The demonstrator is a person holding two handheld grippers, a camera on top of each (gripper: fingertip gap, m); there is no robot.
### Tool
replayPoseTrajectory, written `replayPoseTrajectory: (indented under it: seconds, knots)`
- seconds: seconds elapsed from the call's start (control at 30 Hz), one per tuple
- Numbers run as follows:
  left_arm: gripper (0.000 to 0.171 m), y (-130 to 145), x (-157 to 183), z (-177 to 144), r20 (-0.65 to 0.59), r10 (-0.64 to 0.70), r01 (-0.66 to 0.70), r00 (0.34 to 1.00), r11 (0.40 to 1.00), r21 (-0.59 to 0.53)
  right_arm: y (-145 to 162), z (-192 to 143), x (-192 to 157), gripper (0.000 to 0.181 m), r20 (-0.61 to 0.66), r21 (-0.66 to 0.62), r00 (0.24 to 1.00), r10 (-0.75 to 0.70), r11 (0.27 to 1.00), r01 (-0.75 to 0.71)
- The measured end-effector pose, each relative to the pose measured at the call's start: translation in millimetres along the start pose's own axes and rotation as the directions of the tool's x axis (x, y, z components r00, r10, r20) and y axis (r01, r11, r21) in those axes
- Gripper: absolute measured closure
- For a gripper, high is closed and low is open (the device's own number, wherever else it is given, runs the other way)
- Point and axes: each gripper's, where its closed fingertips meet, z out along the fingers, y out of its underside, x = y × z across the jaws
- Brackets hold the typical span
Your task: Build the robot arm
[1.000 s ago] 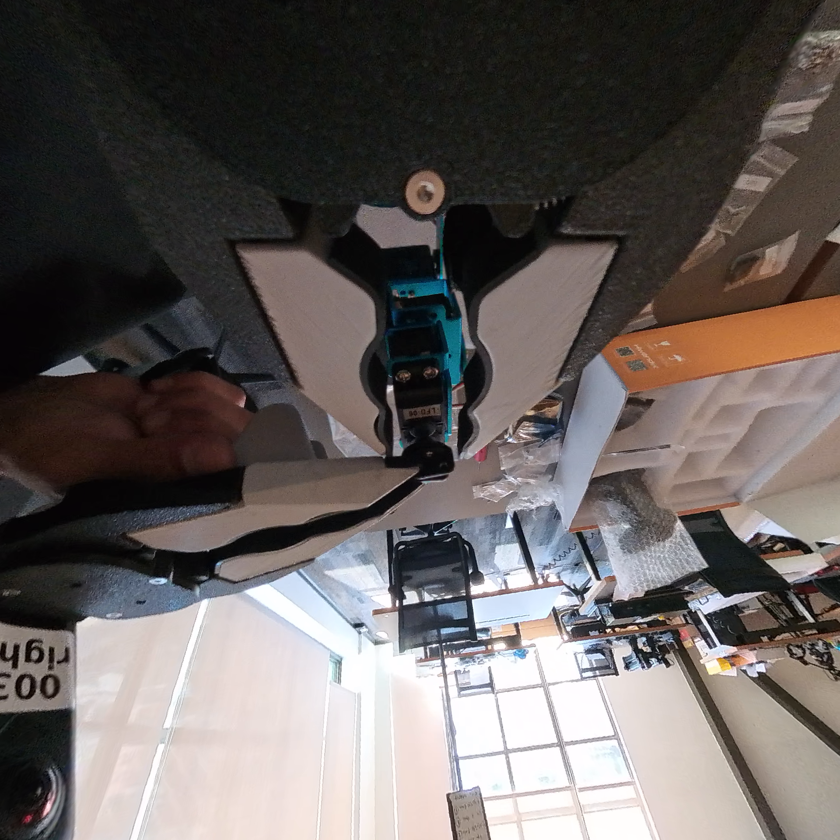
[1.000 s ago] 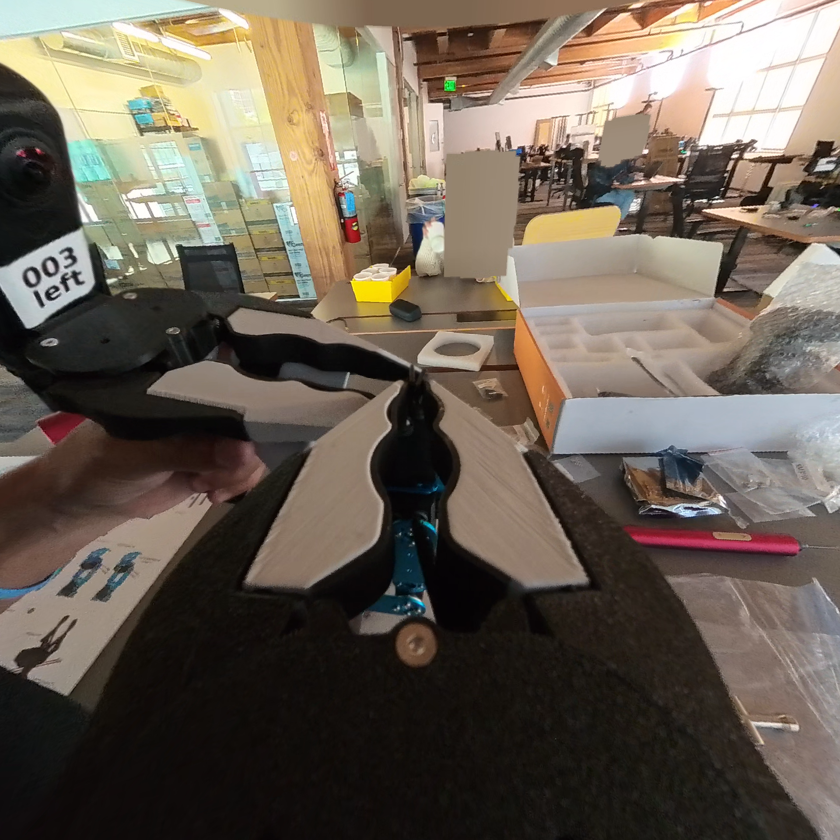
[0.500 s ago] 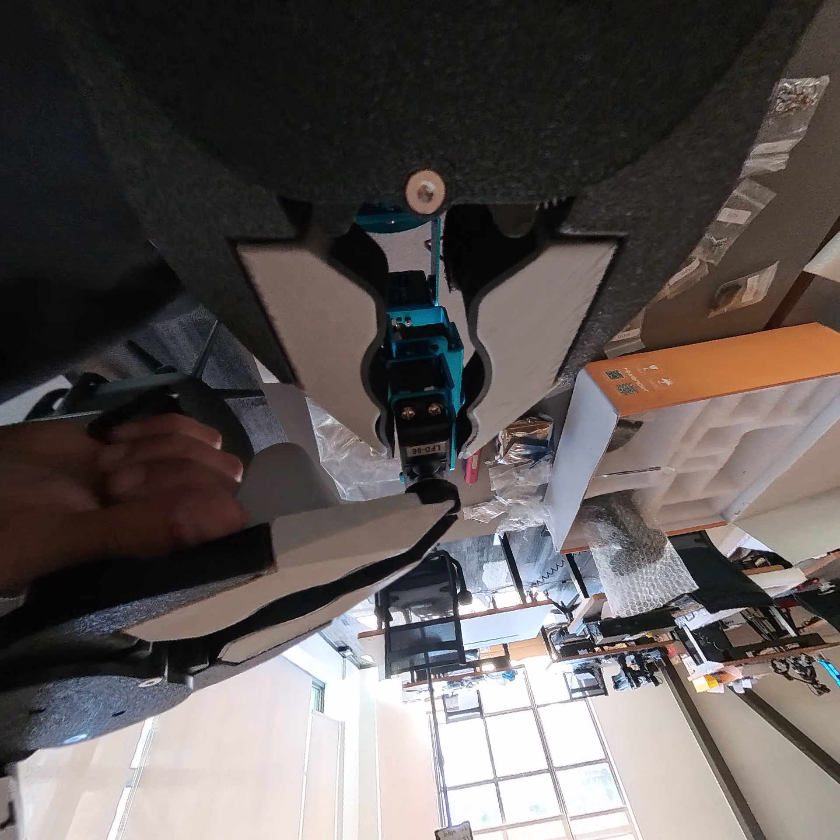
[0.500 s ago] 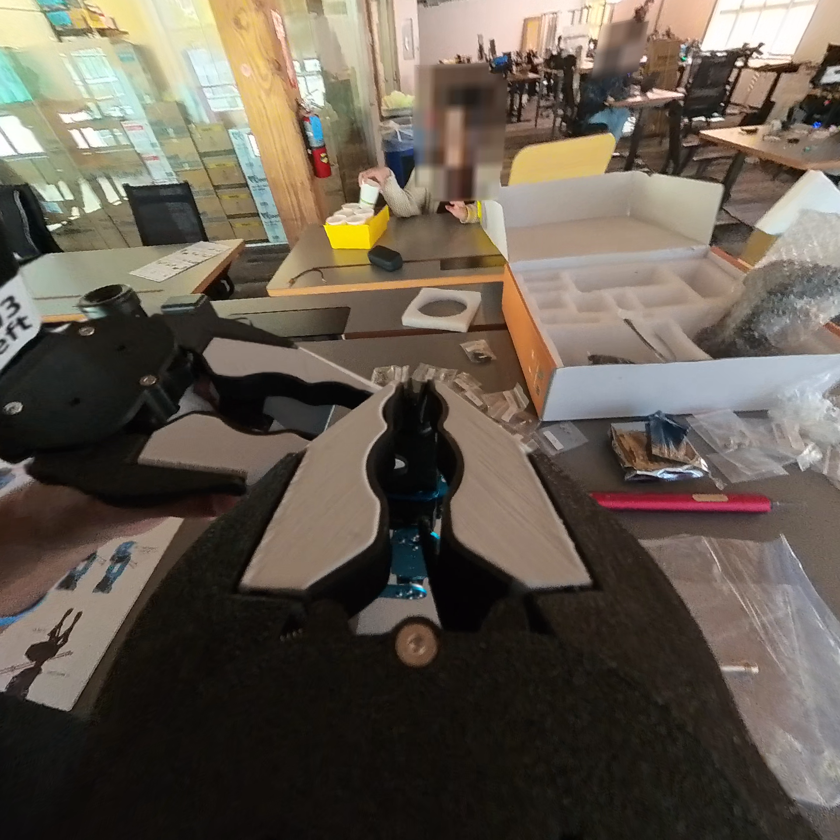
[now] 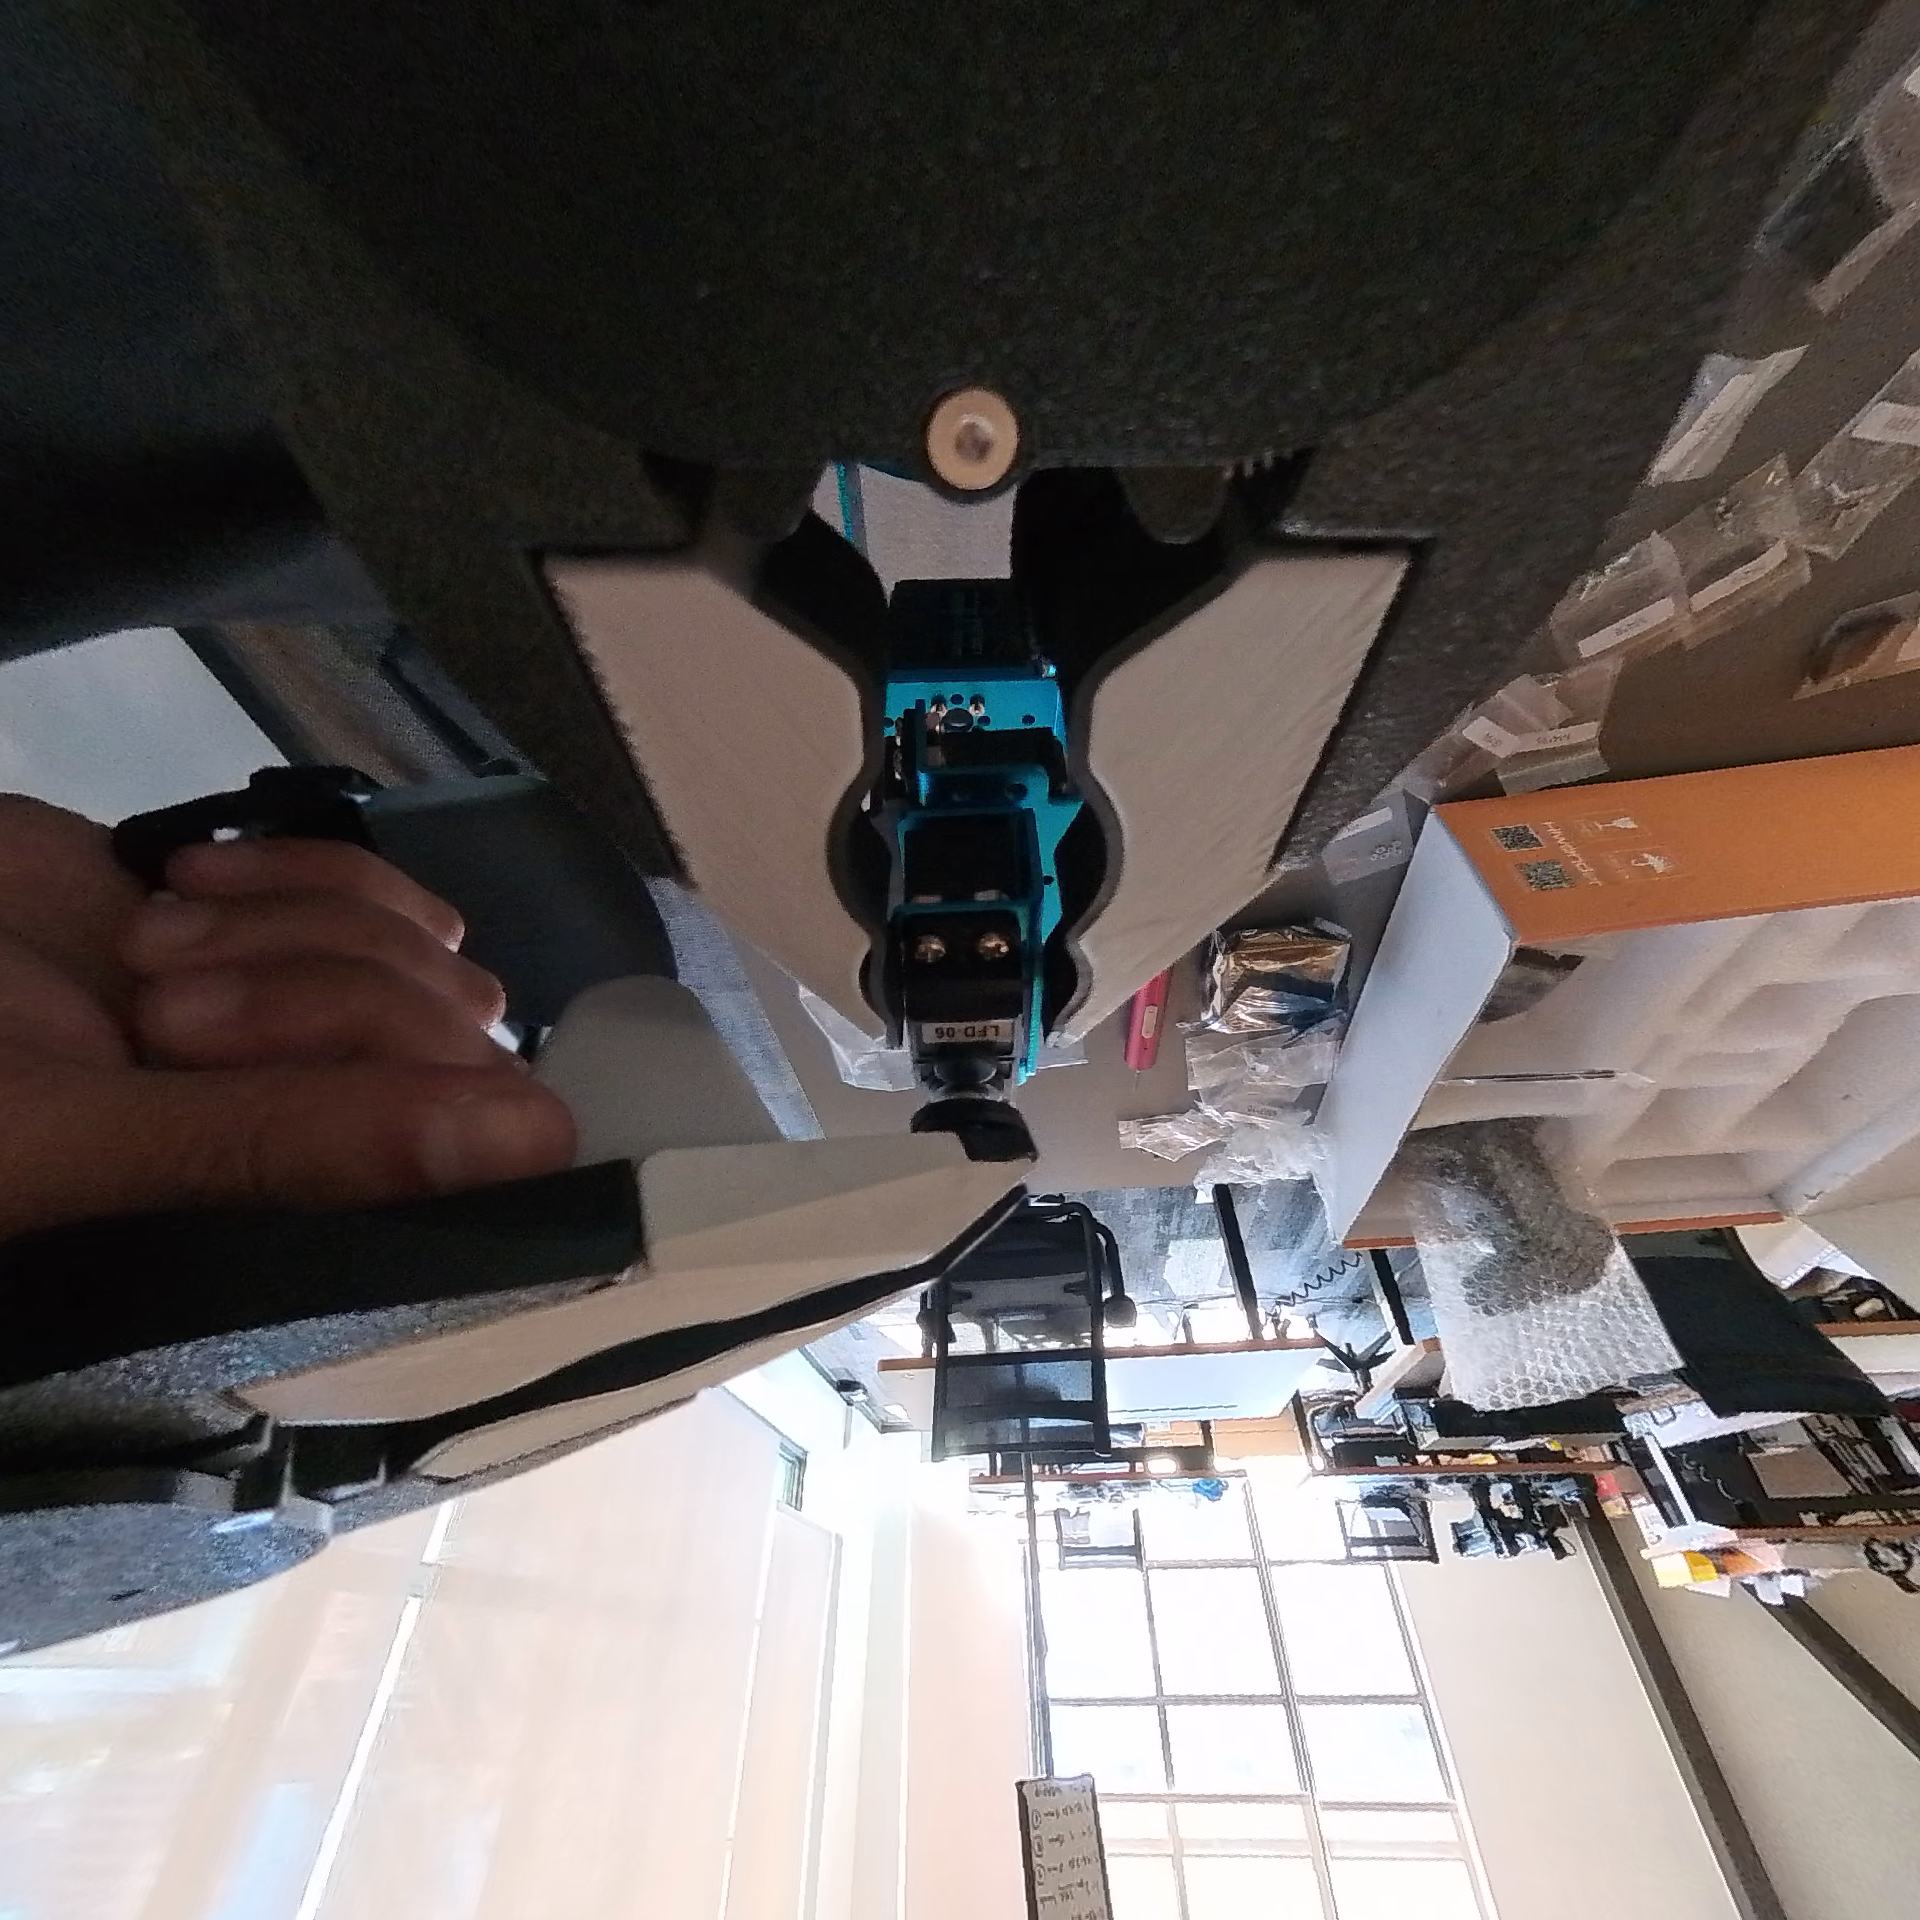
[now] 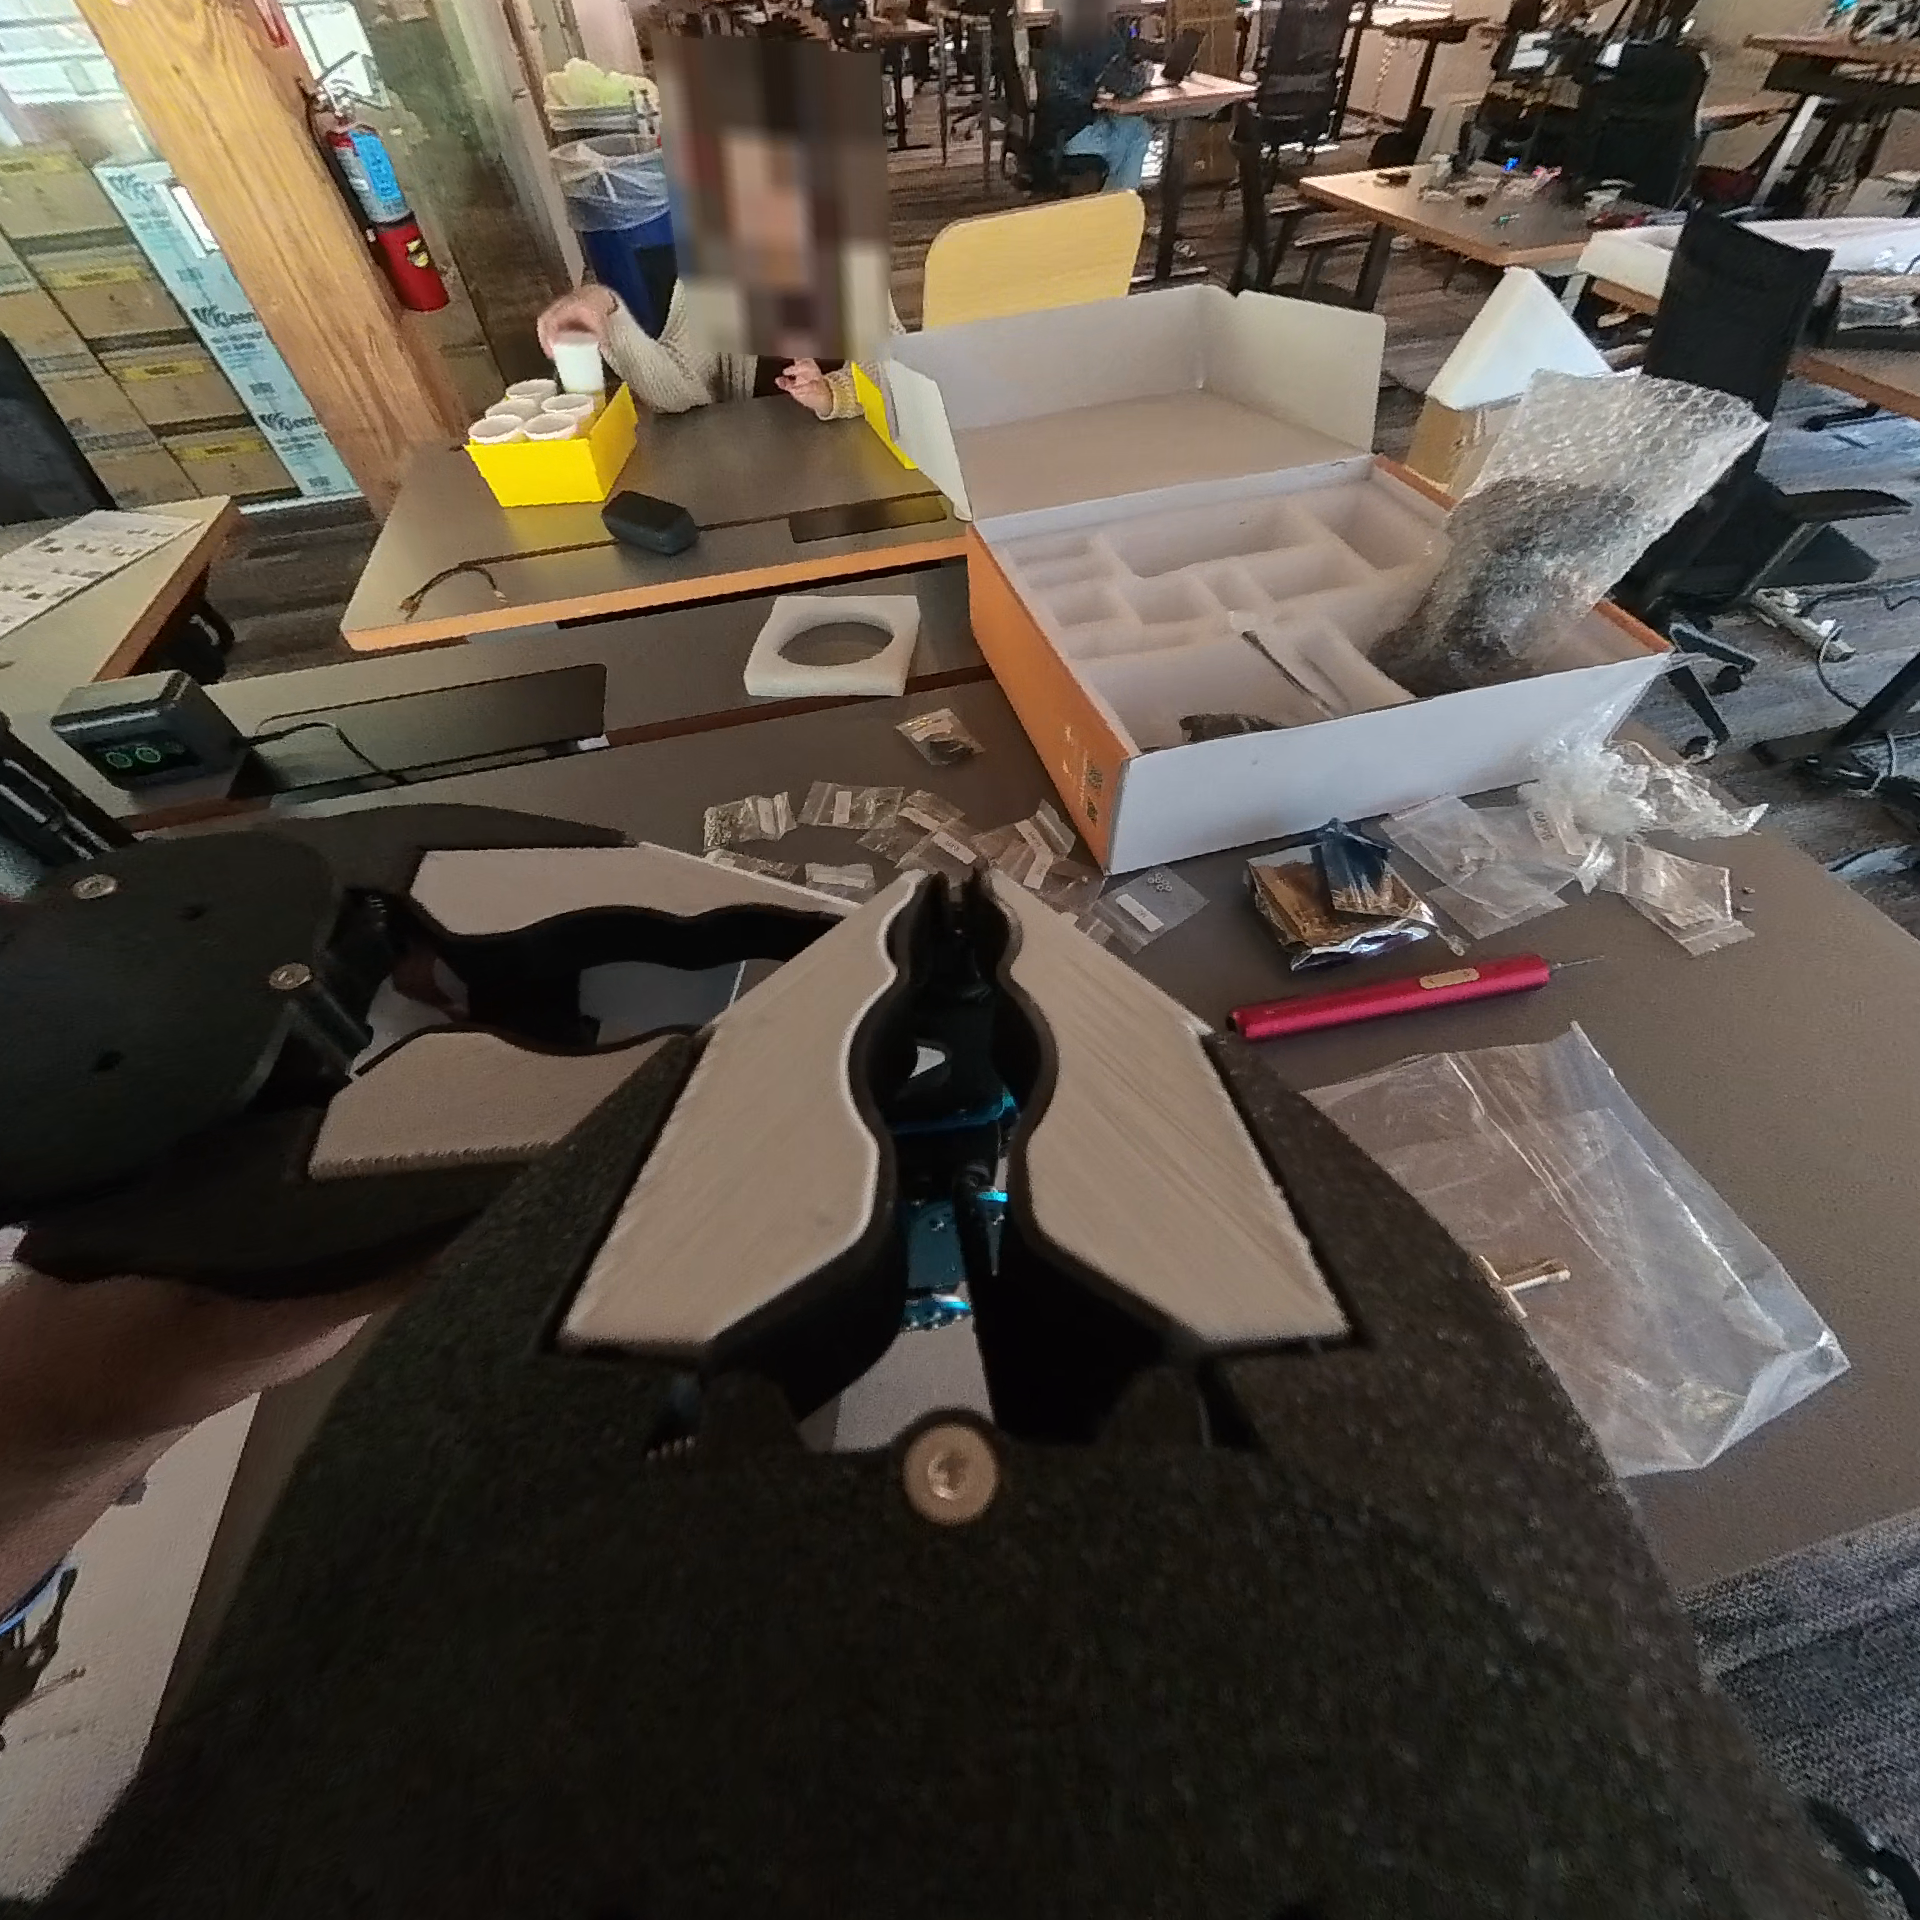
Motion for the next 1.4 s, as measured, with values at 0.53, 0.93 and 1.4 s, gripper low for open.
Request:
replayPoseTrajectory:
  seconds: [0.53, 0.93, 1.4]
  knots:
    - [0.145, 1.1, 3.5, -4.0, -0.007, -0.017, 0.017, 1.000, 1.000, 0.009, 0.6, -6.8, -3.3, 0.174, -0.065, 0.028, 0.997, 0.048, 0.999, -0.046]
    - [0.142, 2.1, 4.2, -12.0, -0.104, -0.075, 0.074, 0.992, 0.997, -0.011, -12.3, -30.3, -25.4, 0.142, 0.530, 0.129, 0.841, -0.106, 0.991, 0.044]
    - [0.144, 25.7, 8.7, -5.7, -0.094, -0.088, 0.072, 0.992, 0.984, -0.165, 5.4, -18.3, -9.2, 0.153, 0.900, 0.217, -0.415, -0.130, 0.961, 0.170]
